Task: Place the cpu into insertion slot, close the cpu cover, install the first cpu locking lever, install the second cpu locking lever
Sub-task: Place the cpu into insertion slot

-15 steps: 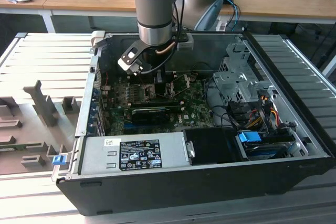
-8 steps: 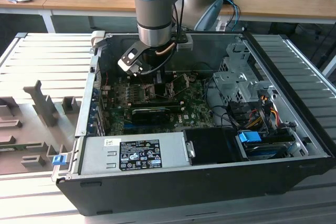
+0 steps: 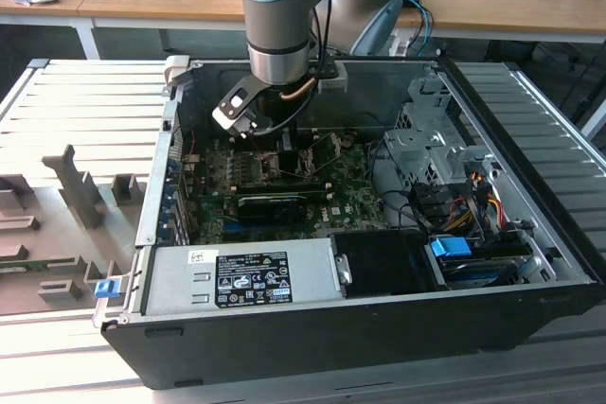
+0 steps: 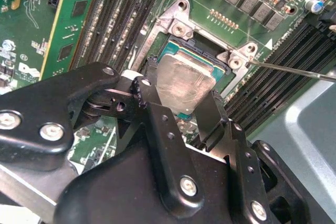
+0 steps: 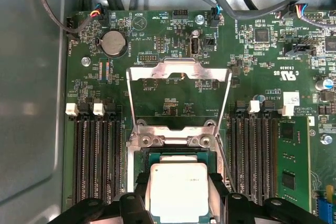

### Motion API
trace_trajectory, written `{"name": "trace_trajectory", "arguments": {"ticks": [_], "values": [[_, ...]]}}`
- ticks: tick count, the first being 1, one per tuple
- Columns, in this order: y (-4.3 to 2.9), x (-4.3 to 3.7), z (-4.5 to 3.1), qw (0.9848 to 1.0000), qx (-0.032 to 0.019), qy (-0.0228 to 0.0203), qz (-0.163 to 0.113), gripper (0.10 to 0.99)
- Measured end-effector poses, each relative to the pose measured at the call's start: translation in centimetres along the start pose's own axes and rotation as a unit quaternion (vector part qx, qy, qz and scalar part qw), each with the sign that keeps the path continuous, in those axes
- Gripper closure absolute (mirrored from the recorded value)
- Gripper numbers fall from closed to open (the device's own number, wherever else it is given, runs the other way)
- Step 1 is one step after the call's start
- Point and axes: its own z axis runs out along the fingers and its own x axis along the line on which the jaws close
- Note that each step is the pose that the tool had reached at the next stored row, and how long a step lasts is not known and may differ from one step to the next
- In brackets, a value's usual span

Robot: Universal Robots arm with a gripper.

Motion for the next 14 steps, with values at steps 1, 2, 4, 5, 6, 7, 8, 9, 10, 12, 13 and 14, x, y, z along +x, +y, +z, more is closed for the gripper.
{"name": "trace_trajectory", "arguments": {"ticks": [1, 2, 4, 5, 6, 7, 8, 9, 10, 12, 13, 14], "values": [[0.0, 0.02, 0.02, 1.0, 0.0, 0.0, 0.0, 0.541], [-0.01, 0.06, 0.05, 1.0, 0.0, 0.0, 0.0, 0.541], [-0.01, 0.18, 0.1, 1.0, 0.0, 0.0012, 0.0, 0.478], [-0.01, 0.26, 0.12, 1.0, 0.0, 0.0021, 0.0, 0.478], [-0.01, 0.32, 0.14, 1.0, 0.0, 0.0028, 0.0, 0.478], [-0.01, 0.35, 0.15, 1.0, 0.0, 0.0033, 0.0, 0.478], [-0.02, 0.37, 0.16, 1.0, 0.0, 0.0037, 0.0, 0.478], [-0.02, 0.37, 0.16, 1.0, 0.0001, 0.0038, 0.0, 0.478], [-0.02, 0.38, 0.17, 1.0, 0.0, 0.0038, 0.0, 0.478], [-0.01, 0.39, 0.14, 1.0, 0.0, 0.0038, 0.0, 0.478], [-0.01, 0.39, 0.11, 1.0, 0.0001, 0.0037, 0.0, 0.478], [-0.01, 0.38, 0.07, 1.0, 0.0001, 0.0038, 0.0, 0.478]]}}
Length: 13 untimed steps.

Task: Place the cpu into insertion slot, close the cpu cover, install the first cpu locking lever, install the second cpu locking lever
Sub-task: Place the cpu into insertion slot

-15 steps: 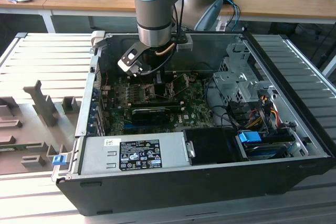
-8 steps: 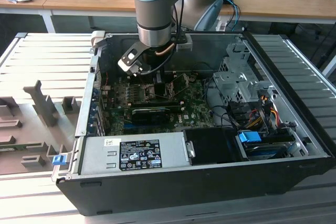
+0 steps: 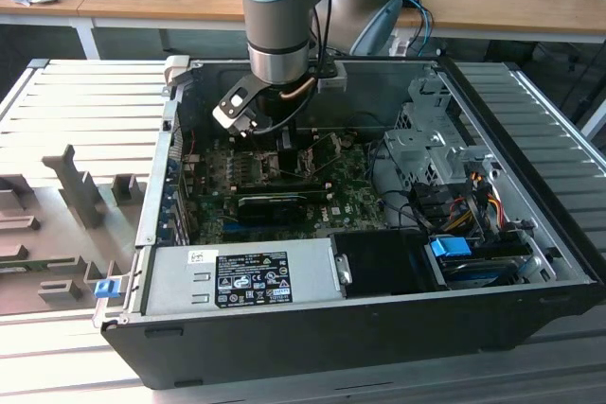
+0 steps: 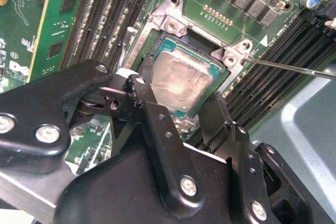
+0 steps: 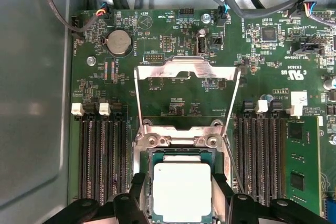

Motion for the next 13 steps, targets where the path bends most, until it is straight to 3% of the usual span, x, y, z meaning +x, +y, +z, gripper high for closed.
{"name": "trace_trajectory", "arguments": {"ticks": [9, 10, 11, 12, 13], "values": [[0.09, 0.02, -1.07, 1.0, 0.0002, 0.0, 0.0, 0.478], [0.12, 0.04, -1.35, 1.0, 0.0006, 0.0002, 0.0, 0.561], [0.13, 0.03, -1.46, 1.0, 0.0007, 0.0001, 0.0, 0.925], [0.13, 0.03, -1.53, 1.0, 0.0008, 0.0, 0.0, 0.98], [0.14, 0.03, -1.54, 1.0, 0.0008, 0.0, 0.0, 0.98]]}}
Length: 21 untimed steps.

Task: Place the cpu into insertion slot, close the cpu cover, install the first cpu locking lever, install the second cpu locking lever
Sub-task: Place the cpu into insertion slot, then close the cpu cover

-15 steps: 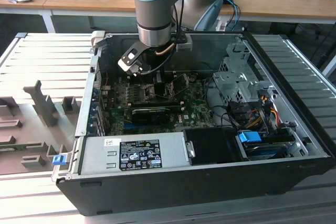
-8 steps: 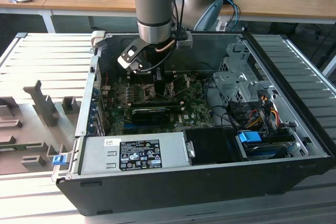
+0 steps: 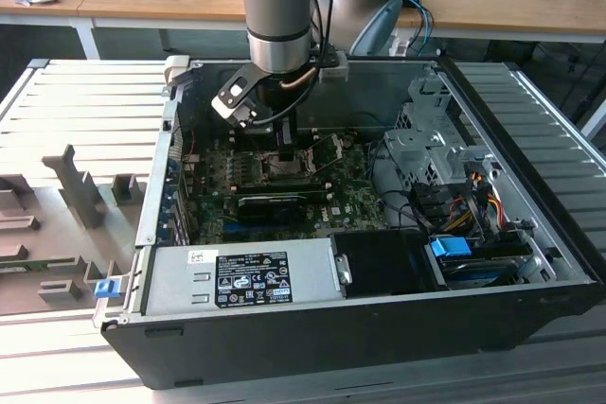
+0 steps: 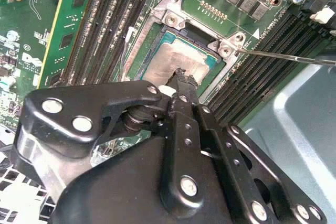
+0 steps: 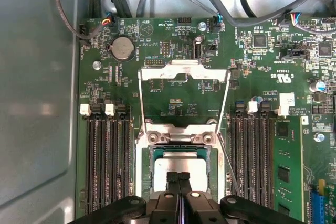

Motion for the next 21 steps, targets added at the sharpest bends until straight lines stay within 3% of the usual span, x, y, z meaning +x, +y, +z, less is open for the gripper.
{"name": "trace_trajectory", "arguments": {"ticks": [12, 21], "values": [[0.04, 0.01, -0.42, 1.0, 0.0001, 0.0, 0.0, 0.98], [0.88, -0.01, -0.45, 1.0, 0.0017, 0.0, 0.0, 0.98]]}}
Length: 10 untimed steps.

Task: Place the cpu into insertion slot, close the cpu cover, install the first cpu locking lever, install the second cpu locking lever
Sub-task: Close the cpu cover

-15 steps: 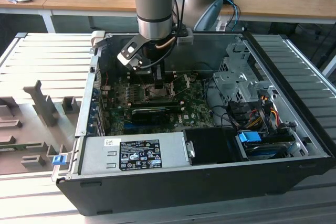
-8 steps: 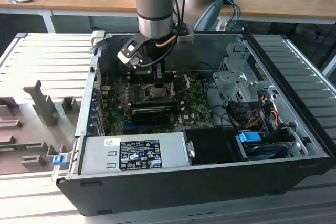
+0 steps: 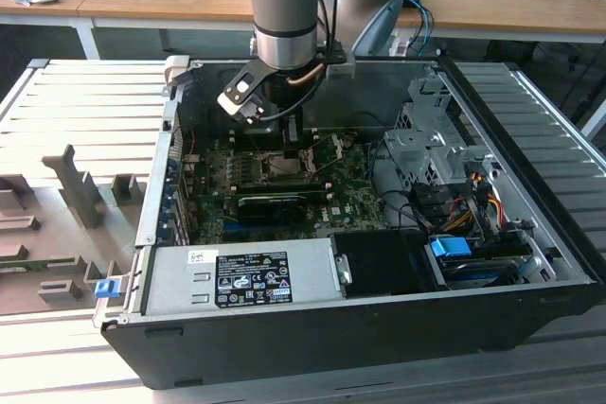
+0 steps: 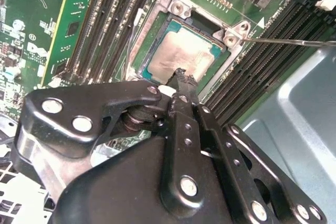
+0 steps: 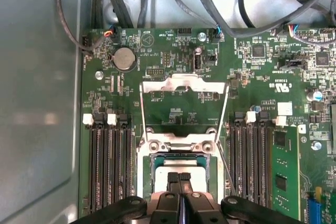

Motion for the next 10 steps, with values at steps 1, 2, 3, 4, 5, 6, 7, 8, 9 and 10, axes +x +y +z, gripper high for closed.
{"name": "trace_trajectory", "arguments": {"ticks": [1, 2, 3, 4, 5, 6, 7, 8, 9, 10], "values": [[0.02, 0.01, -0.14, 1.0, 0.0, 0.0001, 0.0, 0.98], [0.02, 0.01, -0.21, 1.0, -0.0001, 0.0001, 0.0, 0.98], [0.03, 0.01, -0.25, 1.0, -0.0001, 0.0002, 0.0, 0.98], [0.03, 0.02, -0.26, 1.0, -0.0002, 0.0003, 0.0, 0.98], [0.05, 0.02, -0.56, 1.0, 0.0, 0.0001, 0.0, 0.98], [0.06, 0.02, -0.71, 1.0, -0.0001, 0.0001, 0.0, 0.98], [0.07, 0.03, -0.82, 1.0, -0.0001, 0.0001, 0.0, 0.98], [0.09, 0.04, -0.95, 1.0, -0.0001, -0.0001, 0.0, 0.98], [0.09, 0.04, -0.98, 1.0, -0.0001, 0.0, 0.0, 0.98], [0.09, 0.04, -1.0, 1.0, -0.0001, -0.0001, 0.0, 0.98]]}}
